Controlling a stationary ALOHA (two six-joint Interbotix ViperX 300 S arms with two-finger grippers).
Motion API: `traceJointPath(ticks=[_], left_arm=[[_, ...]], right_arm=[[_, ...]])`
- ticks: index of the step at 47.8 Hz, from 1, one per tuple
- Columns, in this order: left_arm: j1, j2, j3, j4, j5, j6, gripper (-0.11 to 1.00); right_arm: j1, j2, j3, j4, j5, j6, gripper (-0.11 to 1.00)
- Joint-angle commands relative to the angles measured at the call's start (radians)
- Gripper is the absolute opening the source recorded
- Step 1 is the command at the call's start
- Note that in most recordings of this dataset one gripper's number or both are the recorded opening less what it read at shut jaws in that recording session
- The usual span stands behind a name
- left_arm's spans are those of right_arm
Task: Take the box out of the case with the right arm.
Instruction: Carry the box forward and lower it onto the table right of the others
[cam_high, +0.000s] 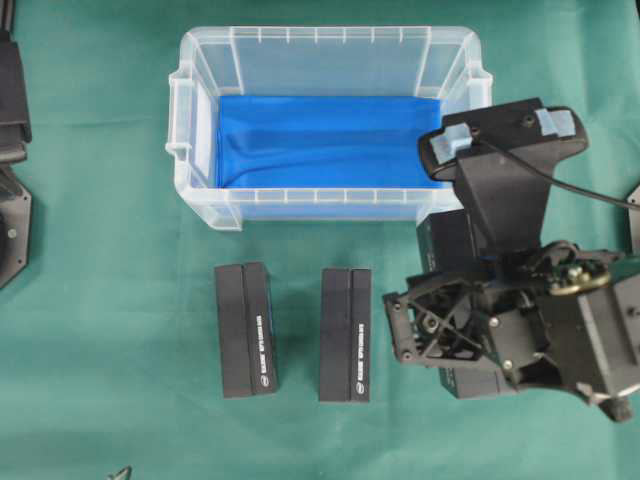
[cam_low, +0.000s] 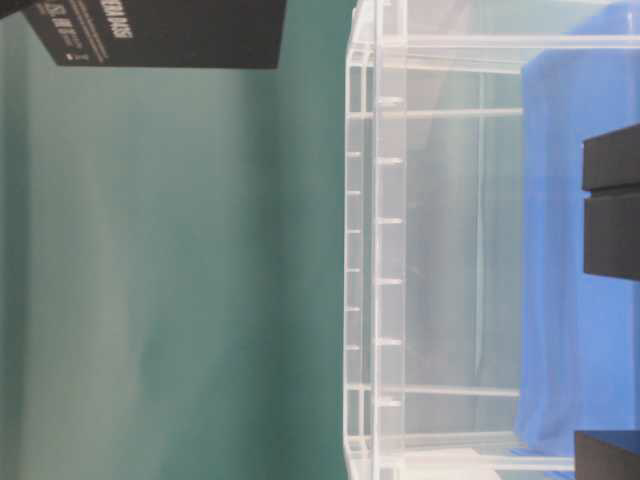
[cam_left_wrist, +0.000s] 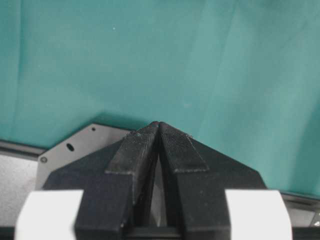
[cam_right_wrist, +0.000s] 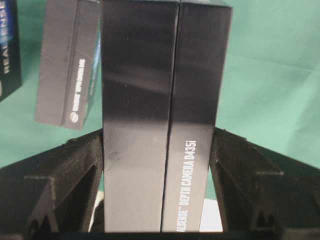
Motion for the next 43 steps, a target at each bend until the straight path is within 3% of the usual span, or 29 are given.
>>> traceJointPath(ticks=[1,12,22,33,39,43], left_arm=[[0.003,0.002,-0.009,0.003,-0.005,0.000,0.08],[0.003,0.002,-0.005,0.003,-0.005,0.000,0.08],[0.003,0.002,-0.005,0.003,-0.005,0.000,0.08],[0.003,0.003,-0.005,0.003,-0.005,0.002,0.08],[0.003,0.003,-0.005,0.003,-0.005,0.002,0.08],[0.003,0.003,-0.005,0.003,-0.003,0.000,0.08]], right_arm=[[0.008,-0.011,0.018,-0.002,-0.021,0.003,0.67],[0.009,-0.002,0.163,0.012,-0.184,0.029,0.67],[0.012,-0.002,0.324,0.040,-0.344,0.114,0.67],[0.014,-0.002,0.515,0.106,-0.575,0.172,0.67],[0.014,-0.002,0.586,0.109,-0.709,0.187,0.67],[0.014,-0.002,0.614,0.109,-0.721,0.198,0.67]])
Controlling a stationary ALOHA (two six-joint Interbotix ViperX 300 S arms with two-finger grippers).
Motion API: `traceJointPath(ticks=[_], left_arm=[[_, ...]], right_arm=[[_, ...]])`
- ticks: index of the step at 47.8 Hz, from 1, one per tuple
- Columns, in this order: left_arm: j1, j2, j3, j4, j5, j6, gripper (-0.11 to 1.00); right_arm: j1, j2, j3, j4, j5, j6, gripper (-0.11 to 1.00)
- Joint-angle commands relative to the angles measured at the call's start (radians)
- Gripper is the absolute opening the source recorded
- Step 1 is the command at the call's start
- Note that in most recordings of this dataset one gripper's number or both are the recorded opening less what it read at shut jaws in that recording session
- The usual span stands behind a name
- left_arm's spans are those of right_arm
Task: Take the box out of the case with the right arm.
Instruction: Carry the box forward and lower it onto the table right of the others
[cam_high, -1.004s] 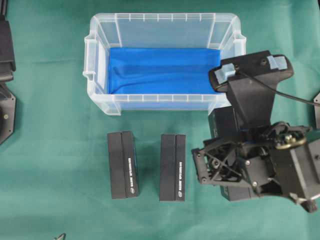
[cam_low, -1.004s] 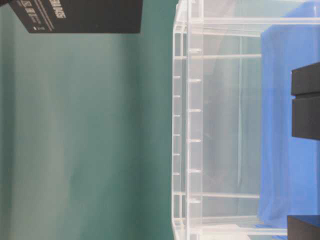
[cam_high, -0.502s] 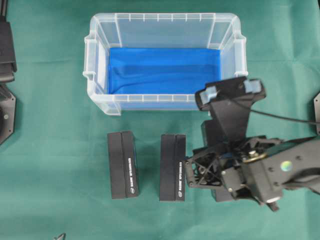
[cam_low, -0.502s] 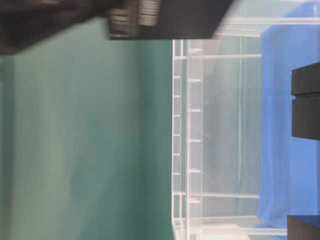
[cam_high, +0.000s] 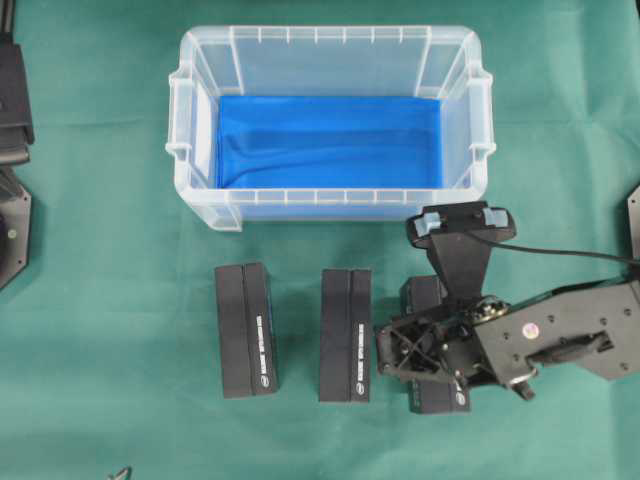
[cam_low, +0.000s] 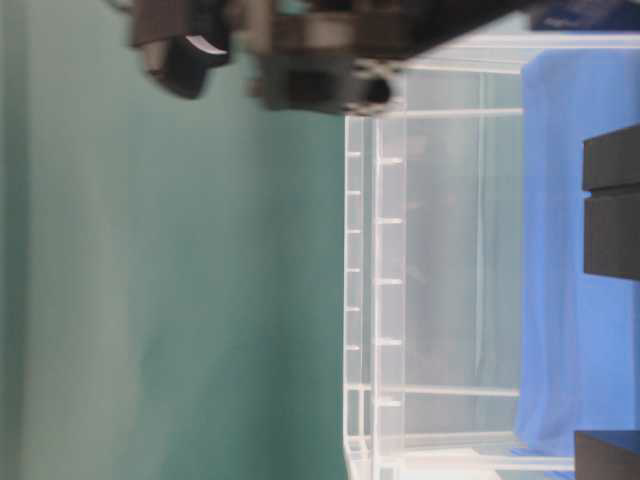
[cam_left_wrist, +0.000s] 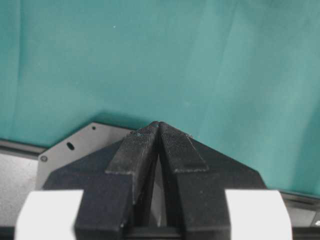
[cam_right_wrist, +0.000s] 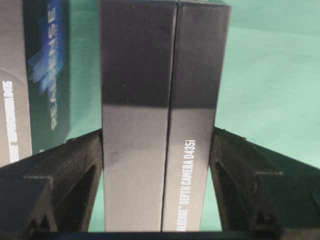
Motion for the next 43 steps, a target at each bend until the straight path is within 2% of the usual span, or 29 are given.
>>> traceJointPath(ticks=[1,11,33,35,40,43], left_arm=[[0.002,0.000,-0.009,0.003,-0.003,-0.002,0.08],[0.002,0.000,-0.009,0.003,-0.003,-0.002,0.08],[0.002,0.002,-0.011,0.003,-0.005,-0.003,0.08],[0.002,0.003,-0.009,0.003,-0.005,-0.003,0.08],[0.002,0.003,-0.009,0.003,-0.005,-0.003,0.08],[0.002,0.003,-0.011,0.003,-0.005,-0.003,0.08]], right_arm=[[0.003,-0.017,0.014,0.000,-0.015,0.003,0.67],[0.003,-0.021,0.048,-0.009,-0.014,0.002,0.67],[0.003,-0.026,0.046,-0.011,-0.034,-0.003,0.67],[0.003,-0.026,0.043,-0.011,-0.032,-0.005,0.71],[0.003,-0.028,0.041,-0.011,-0.029,-0.005,0.92],[0.003,-0.029,0.041,-0.011,-0.029,-0.005,0.94]])
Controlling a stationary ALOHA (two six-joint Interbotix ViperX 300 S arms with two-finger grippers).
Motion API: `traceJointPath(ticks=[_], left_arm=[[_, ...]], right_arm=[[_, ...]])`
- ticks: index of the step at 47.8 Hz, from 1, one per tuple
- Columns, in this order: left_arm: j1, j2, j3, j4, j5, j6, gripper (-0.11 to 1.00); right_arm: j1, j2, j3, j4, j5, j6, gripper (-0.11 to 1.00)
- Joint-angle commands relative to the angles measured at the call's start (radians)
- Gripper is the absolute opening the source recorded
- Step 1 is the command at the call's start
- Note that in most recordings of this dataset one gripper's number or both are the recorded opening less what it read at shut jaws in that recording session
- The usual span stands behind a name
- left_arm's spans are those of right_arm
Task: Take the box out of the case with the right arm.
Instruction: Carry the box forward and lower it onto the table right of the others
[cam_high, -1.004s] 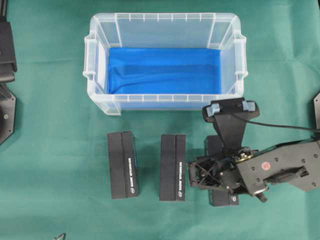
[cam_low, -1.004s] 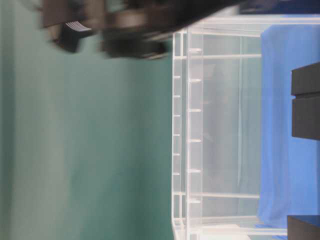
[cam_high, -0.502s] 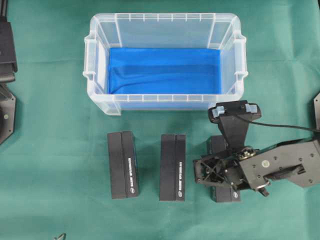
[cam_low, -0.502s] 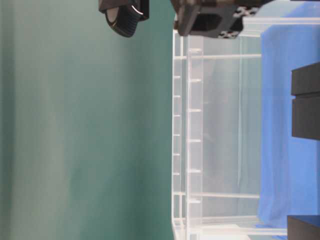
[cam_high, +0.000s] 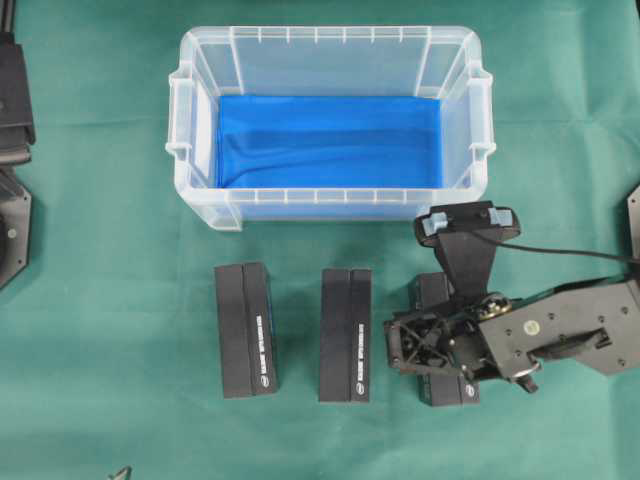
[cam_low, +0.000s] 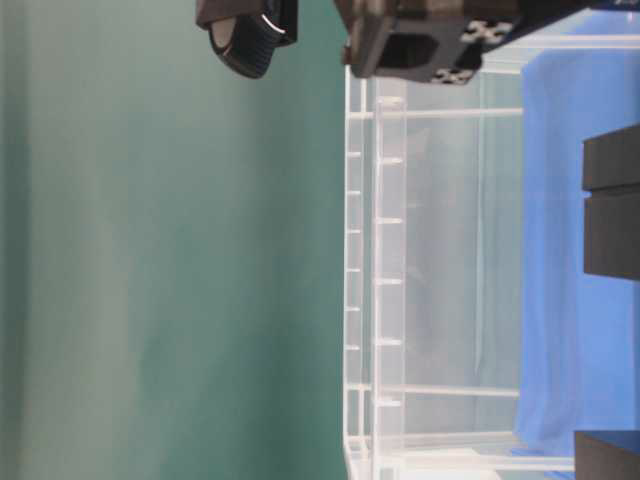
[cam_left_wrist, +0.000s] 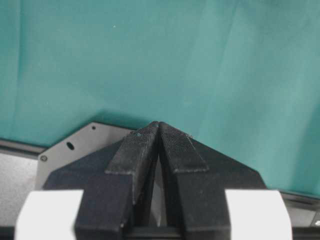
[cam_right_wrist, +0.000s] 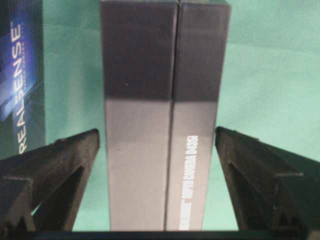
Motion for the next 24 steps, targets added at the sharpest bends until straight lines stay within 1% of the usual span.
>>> traceJointPath(ticks=[1,6,16,20,24], left_arm=[[0.002,0.000,-0.011,0.003,-0.005,-0.002,0.08],[0.002,0.000,-0.011,0.003,-0.005,-0.002,0.08],[0.002,0.000,-0.011,0.003,-0.005,-0.002,0.08],[0.002,0.000,-0.011,0.003,-0.003,-0.002,0.08],[0.002,0.002,-0.011,0.003,-0.005,-0.002,0.08]], right_arm=[[0.005,-0.029,-0.017,-0.002,0.002,0.000,0.93],[0.005,-0.031,-0.017,-0.002,0.002,-0.002,0.91],[0.005,-0.060,-0.035,-0.002,0.018,-0.002,0.91],[0.005,-0.081,-0.063,-0.008,0.066,-0.002,0.91],[0.005,-0.107,-0.109,-0.026,0.147,-0.002,0.90]])
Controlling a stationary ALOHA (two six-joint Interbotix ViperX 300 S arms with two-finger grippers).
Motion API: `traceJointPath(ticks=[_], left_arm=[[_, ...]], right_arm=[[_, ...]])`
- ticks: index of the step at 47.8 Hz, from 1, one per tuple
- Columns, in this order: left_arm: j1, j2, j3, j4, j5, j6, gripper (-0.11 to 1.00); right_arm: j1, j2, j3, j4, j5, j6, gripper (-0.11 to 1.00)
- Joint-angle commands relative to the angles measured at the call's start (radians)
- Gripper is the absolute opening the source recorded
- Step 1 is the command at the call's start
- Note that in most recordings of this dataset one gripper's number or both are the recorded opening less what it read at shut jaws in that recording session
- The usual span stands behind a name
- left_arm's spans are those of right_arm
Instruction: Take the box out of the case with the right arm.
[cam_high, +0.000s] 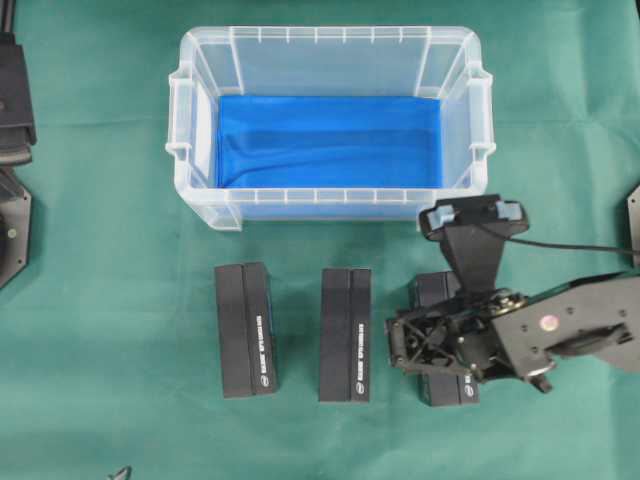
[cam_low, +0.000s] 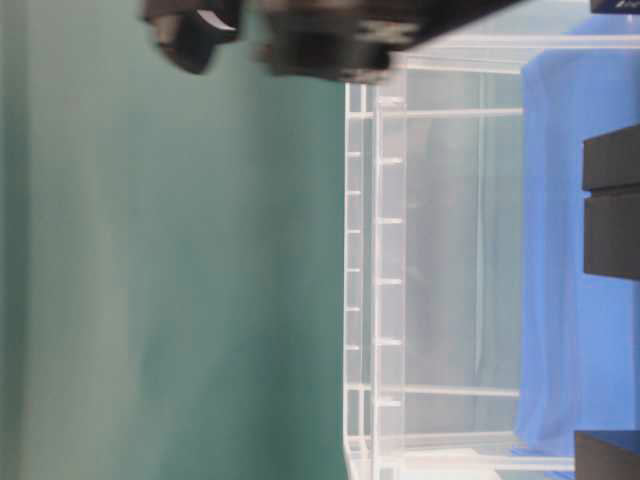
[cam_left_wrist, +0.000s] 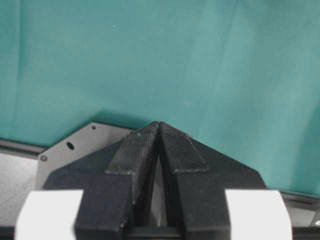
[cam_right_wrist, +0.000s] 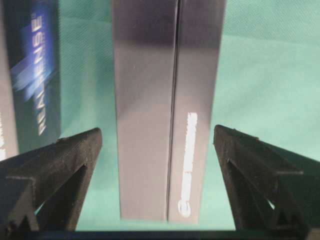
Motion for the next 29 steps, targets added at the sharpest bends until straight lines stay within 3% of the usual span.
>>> traceJointPath(ticks=[1,10,15,29], left_arm=[[0.002,0.002,-0.011,0.002,-0.005,-0.002,0.08],[0.002,0.002,-0.012,0.002,-0.005,-0.002,0.08],[0.002,0.002,-0.012,0.002,-0.005,-0.002,0.08],[0.002,0.002,-0.012,0.002,-0.005,-0.003,0.08]], right_arm=[[0.003,-0.057,-0.067,-0.021,0.078,0.002,0.90],[0.002,-0.098,-0.201,-0.081,0.284,-0.017,0.90],[-0.005,-0.104,-0.270,-0.091,0.377,-0.052,0.90],[-0.021,-0.103,-0.318,-0.091,0.411,-0.100,0.90]])
